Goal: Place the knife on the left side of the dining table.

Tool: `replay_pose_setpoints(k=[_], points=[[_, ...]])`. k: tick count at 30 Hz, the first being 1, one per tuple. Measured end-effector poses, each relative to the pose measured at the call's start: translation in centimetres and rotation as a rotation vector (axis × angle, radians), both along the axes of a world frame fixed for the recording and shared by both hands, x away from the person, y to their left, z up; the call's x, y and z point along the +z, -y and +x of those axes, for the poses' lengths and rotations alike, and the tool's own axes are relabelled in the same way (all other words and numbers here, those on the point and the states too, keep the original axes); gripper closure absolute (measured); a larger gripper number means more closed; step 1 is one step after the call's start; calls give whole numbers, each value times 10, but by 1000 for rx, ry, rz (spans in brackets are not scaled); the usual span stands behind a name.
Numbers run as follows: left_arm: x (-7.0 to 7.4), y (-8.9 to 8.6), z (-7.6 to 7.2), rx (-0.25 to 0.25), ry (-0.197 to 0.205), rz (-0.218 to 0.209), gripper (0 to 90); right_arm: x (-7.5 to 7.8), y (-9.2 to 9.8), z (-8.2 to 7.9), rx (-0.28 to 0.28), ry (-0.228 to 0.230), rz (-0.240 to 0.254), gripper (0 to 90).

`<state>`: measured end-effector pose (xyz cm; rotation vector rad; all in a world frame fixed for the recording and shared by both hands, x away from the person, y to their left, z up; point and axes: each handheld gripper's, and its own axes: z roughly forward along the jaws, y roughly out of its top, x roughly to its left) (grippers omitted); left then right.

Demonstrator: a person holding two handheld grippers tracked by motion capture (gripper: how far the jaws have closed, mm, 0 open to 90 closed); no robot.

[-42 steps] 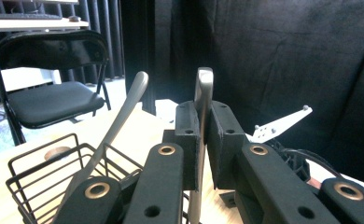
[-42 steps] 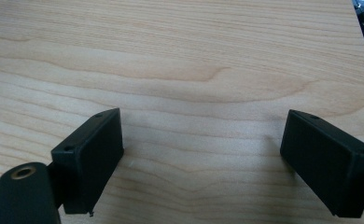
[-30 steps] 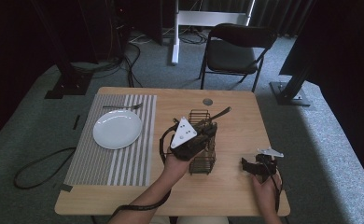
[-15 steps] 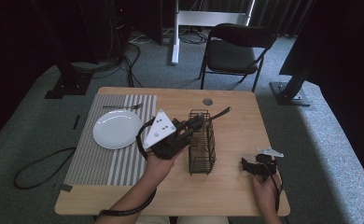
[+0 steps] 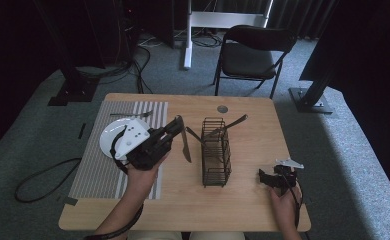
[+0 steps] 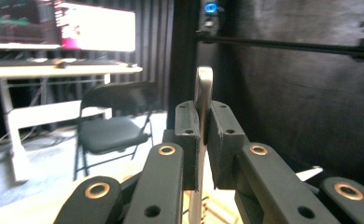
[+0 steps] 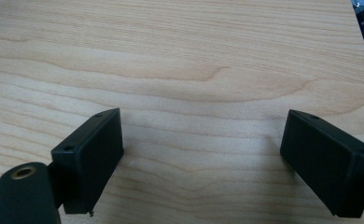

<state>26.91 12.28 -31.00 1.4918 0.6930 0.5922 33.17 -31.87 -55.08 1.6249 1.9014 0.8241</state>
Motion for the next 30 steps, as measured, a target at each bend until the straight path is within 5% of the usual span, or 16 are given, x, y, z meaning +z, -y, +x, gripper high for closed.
replay_pose_setpoints(k=[13,22,30], points=[[-66,-54,15,221,-122,7,838,0,0,0,-3,1,-1,122],[-103,-74,26,299,-185,-10,839,0,0,0,-5,-2,0,122],[-118,-88,23,320,-205,-84,838,0,-1,0,-7,-2,1,122]])
